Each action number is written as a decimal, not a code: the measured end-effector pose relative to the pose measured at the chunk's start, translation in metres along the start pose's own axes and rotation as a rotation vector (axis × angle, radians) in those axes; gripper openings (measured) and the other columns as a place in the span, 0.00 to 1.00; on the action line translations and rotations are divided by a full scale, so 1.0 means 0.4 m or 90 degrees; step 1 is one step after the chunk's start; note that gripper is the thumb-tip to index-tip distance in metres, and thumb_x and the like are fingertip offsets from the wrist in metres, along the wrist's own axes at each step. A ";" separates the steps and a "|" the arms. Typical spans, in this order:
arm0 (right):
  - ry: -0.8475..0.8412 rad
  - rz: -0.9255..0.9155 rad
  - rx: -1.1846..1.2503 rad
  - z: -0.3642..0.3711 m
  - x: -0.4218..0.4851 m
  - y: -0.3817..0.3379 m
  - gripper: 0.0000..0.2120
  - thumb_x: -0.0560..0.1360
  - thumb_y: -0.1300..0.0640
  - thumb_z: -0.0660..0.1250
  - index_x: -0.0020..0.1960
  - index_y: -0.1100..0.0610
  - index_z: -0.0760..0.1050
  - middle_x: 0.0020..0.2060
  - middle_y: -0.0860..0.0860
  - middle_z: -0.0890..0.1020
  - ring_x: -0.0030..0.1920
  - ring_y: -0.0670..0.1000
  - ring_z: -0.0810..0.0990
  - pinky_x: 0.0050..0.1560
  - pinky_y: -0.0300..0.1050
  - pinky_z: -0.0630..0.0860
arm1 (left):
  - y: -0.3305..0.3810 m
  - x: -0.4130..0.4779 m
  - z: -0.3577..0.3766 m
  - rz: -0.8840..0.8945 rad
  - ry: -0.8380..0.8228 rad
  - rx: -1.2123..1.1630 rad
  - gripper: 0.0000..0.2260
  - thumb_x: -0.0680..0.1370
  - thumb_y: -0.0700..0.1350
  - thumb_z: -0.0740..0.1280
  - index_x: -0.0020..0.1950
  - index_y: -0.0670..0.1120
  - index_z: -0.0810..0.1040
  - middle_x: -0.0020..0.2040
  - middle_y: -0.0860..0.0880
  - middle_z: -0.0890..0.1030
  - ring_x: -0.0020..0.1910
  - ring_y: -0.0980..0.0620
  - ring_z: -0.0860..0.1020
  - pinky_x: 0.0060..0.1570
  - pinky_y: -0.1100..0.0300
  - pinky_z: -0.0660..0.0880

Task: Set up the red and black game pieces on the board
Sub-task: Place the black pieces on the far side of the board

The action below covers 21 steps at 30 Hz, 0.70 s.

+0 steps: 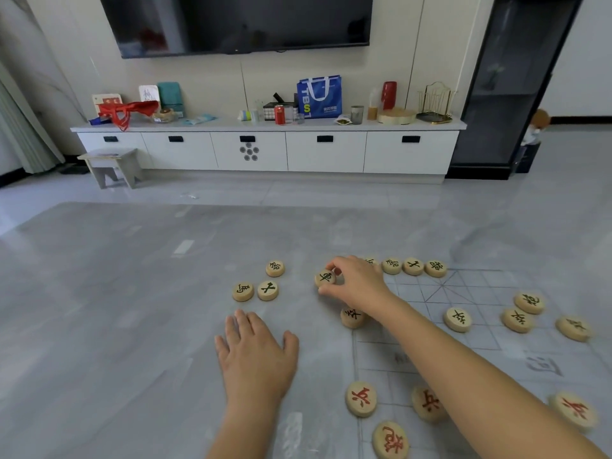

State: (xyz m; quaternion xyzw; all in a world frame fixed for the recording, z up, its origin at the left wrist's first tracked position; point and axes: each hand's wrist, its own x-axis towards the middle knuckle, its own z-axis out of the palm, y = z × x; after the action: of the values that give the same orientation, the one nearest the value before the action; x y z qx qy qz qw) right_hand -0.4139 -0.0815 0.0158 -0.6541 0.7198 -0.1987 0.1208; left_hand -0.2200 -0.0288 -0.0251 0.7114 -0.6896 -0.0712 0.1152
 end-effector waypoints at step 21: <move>0.112 0.084 0.061 -0.128 -0.124 0.208 0.21 0.69 0.39 0.69 0.58 0.44 0.73 0.52 0.40 0.78 0.57 0.45 0.73 0.60 0.47 0.61 | -0.043 0.041 0.052 0.003 0.032 0.038 0.35 0.69 0.65 0.46 0.61 0.41 0.71 0.64 0.43 0.72 0.68 0.43 0.64 0.64 0.45 0.63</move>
State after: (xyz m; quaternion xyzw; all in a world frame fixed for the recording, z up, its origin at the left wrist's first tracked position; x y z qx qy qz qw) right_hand -0.5049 -0.0202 0.0204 -0.5788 0.7587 -0.2813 0.1011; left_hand -0.2082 -0.0460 -0.0489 0.7146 -0.6899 -0.0326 0.1111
